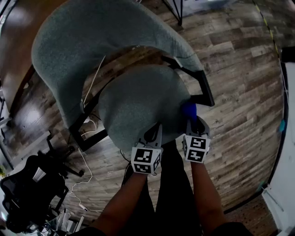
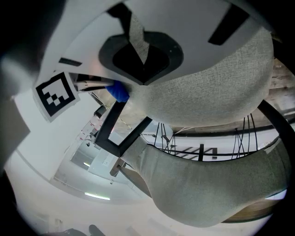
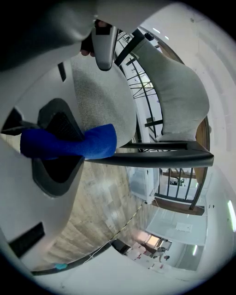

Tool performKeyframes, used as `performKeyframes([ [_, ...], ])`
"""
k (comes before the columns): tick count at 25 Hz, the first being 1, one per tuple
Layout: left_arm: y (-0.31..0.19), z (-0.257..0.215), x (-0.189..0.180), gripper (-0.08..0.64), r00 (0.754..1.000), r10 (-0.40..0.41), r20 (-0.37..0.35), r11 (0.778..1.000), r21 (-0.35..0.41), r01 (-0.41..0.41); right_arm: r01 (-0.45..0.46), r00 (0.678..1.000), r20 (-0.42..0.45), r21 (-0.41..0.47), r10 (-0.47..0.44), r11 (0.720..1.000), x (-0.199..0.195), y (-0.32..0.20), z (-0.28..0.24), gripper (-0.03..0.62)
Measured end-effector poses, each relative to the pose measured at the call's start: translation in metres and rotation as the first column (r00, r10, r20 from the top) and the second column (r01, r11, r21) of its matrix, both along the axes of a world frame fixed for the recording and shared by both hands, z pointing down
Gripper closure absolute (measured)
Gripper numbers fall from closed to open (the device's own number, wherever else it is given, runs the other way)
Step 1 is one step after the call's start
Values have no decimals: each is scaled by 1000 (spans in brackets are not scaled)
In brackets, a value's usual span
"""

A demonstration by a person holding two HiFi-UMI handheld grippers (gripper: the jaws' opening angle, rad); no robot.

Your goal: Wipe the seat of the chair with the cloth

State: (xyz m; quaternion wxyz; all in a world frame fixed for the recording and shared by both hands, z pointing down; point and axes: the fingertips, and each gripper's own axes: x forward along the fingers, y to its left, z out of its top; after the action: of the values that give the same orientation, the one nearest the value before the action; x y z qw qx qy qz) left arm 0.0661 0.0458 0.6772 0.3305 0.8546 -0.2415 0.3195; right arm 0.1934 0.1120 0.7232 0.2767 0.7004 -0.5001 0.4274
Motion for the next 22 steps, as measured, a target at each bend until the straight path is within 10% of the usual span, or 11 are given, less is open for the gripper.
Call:
performKeyframes([
  [13,-40,-111,-17,557,991,-129,-31,984,118,131,262,965,-3,131,-264,956,-37,-45,-109,489],
  [22,-50,-219,-64,556,965,-245,-97,943,206,260,399,908,-28,362,-418,842,-94,-86,-239,489],
])
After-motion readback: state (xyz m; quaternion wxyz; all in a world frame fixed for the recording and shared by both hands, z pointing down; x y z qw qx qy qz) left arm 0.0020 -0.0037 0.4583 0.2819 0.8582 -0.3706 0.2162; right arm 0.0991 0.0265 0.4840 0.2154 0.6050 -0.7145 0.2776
